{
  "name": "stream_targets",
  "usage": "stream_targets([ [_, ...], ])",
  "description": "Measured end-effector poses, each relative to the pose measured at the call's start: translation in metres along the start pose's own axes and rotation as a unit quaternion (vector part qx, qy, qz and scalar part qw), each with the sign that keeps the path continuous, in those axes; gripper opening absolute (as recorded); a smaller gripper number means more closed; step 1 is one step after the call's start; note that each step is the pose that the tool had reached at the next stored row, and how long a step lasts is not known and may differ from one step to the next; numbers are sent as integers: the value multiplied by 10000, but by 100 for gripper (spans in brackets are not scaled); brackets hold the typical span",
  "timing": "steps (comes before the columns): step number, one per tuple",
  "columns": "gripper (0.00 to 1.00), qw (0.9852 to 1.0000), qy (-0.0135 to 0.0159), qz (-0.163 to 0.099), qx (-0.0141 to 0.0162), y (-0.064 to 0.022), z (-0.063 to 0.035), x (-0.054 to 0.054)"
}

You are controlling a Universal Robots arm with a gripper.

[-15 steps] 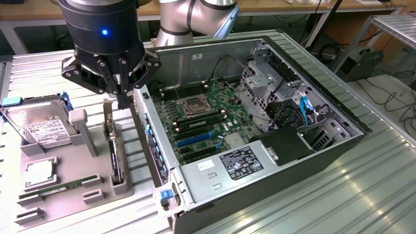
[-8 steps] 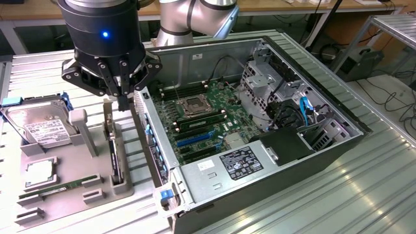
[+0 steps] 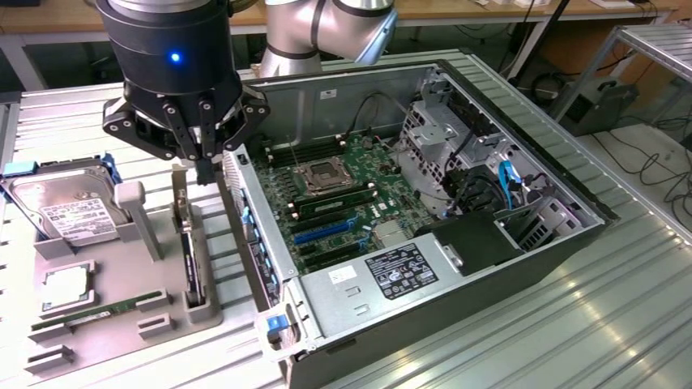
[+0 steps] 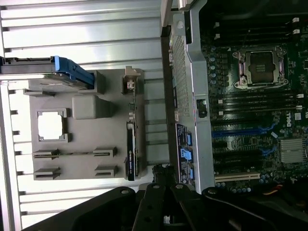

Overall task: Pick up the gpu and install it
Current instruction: 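Pick up the gpu and move the gpu toward the slot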

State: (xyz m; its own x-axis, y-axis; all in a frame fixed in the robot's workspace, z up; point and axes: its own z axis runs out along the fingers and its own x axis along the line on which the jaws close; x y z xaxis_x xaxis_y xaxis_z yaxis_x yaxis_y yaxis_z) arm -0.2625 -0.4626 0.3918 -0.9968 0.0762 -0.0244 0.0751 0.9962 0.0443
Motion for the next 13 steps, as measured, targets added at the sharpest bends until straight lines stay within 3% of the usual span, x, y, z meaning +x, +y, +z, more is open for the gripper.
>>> stream_targets([
  [5, 11, 10000, 0, 0, 0, 0, 0, 0],
  [7, 24, 10000, 0, 0, 0, 0, 0, 0],
  [13, 36, 10000, 0, 0, 0, 0, 0, 0],
])
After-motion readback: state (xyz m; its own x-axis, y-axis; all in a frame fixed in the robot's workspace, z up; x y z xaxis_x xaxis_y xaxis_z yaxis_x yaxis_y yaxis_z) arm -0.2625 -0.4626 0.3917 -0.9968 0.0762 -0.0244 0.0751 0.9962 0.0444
